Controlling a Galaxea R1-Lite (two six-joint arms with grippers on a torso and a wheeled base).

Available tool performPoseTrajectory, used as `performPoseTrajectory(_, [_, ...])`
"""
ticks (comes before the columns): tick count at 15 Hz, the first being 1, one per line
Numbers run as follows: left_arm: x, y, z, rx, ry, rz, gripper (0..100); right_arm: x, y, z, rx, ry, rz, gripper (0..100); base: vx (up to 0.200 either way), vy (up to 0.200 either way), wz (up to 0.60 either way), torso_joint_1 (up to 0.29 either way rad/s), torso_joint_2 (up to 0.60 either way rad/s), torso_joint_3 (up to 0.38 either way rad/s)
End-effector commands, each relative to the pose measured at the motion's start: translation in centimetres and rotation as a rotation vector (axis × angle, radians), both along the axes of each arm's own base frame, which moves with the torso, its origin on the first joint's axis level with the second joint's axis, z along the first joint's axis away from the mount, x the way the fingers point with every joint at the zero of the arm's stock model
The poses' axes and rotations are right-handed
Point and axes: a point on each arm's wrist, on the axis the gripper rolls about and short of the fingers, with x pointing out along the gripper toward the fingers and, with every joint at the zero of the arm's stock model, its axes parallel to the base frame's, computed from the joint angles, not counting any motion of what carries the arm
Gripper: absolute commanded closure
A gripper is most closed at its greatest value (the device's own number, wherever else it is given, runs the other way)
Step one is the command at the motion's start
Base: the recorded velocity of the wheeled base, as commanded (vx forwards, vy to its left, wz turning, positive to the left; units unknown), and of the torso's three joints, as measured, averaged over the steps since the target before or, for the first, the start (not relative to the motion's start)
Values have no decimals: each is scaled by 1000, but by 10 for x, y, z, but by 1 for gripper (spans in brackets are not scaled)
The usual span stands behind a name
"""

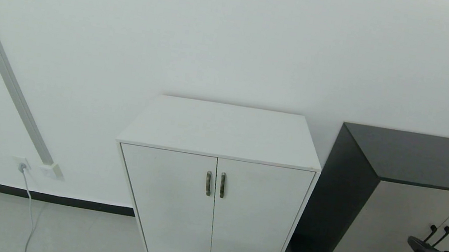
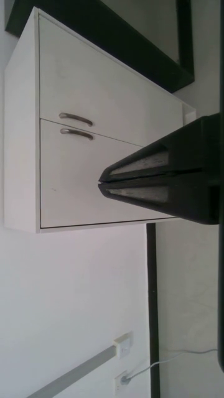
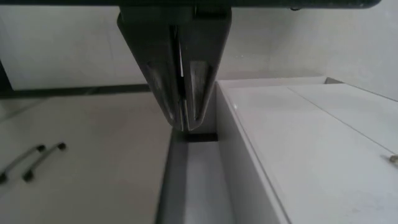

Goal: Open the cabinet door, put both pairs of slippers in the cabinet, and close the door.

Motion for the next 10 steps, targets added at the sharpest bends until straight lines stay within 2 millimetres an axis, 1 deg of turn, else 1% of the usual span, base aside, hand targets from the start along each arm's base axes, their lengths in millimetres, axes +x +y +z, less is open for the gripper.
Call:
performPoseTrajectory(1, [0,0,0,0,0,1,100,-30,-13,9,10,-61,-38,100,0,0,0,0,0,0])
performPoseTrajectory(5, [0,0,0,-2,0,1,100,-61,-18,27,-26,-148,-47,100,0,0,0,0,0,0])
performPoseTrajectory(6, [0,0,0,-2,0,1,100,-65,-18,28,-26,-151,-47,100,0,0,0,0,0,0])
performPoseTrajectory(7, [0,0,0,-2,0,1,100,-80,-19,30,-23,-148,-27,100,0,0,0,0,0,0])
performPoseTrajectory(8, [0,0,0,-2,0,1,100,-91,-19,30,-18,-141,-6,100,0,0,0,0,0,0])
performPoseTrajectory(10, [0,0,0,-2,0,1,100,-106,-19,30,-14,-132,15,100,0,0,0,0,0,0])
